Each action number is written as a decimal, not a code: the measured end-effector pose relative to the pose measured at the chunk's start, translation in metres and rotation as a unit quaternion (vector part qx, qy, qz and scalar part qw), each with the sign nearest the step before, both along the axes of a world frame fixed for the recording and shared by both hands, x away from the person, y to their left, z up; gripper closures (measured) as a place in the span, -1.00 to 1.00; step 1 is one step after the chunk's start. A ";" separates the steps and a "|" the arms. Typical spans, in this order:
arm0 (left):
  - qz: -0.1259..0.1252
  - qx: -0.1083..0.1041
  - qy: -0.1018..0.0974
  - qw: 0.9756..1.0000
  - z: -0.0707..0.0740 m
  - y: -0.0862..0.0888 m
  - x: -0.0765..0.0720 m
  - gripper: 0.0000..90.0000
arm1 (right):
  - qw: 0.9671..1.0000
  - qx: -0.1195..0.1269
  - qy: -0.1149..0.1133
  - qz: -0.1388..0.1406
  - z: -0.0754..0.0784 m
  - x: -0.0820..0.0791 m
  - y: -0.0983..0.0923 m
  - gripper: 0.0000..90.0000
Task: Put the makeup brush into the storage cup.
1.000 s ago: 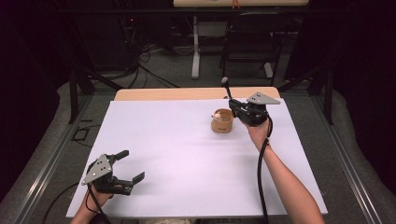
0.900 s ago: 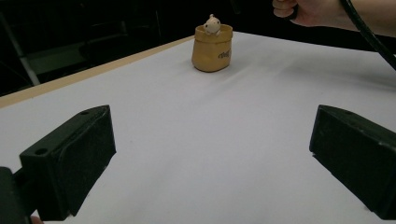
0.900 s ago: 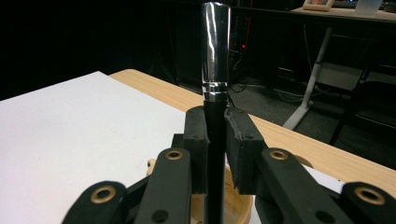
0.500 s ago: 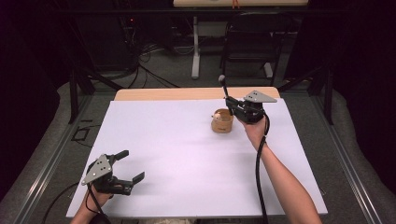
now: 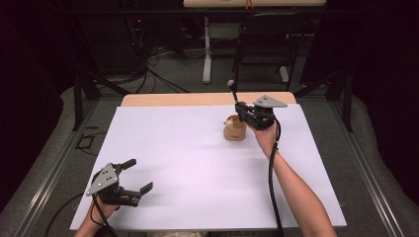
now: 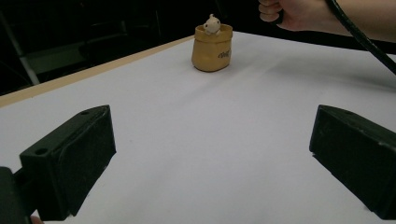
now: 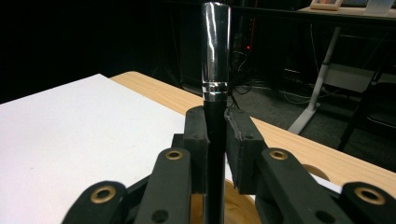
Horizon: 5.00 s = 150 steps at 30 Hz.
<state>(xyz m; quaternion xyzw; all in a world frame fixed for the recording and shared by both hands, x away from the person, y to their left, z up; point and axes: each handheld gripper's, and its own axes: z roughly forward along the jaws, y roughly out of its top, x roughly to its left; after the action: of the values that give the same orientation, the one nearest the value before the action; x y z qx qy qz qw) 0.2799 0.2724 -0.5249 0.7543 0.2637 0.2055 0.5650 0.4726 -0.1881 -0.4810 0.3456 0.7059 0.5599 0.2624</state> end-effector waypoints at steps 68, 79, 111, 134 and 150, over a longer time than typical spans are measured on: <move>-0.003 0.001 0.000 1.000 0.000 0.000 -0.001 -1.00 | 0.999 -0.014 0.049 -0.013 -0.027 0.009 0.003 0.16; -0.002 0.001 0.002 1.000 0.000 -0.001 0.000 -1.00 | 0.998 -0.010 0.067 -0.003 -0.017 0.000 -0.014 -0.56; -0.001 0.002 0.003 1.000 0.000 -0.001 -0.001 -1.00 | 0.993 -0.050 0.092 0.047 -0.003 -0.045 -0.044 -1.00; -0.003 0.003 0.002 1.000 0.000 -0.001 0.000 -0.99 | 0.990 -0.079 0.061 0.100 0.006 -0.113 -0.046 -1.00; -0.001 0.004 0.004 1.000 0.000 -0.002 0.000 -1.00 | 0.987 -0.097 0.060 0.111 -0.005 -0.151 -0.052 -1.00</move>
<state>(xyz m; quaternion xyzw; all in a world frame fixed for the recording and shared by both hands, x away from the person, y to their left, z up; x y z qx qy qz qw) 0.2795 0.2708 -0.5249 0.7577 0.2638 0.2030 0.5613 0.3213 -0.2402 -0.4863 0.2711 0.8051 0.4929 0.1877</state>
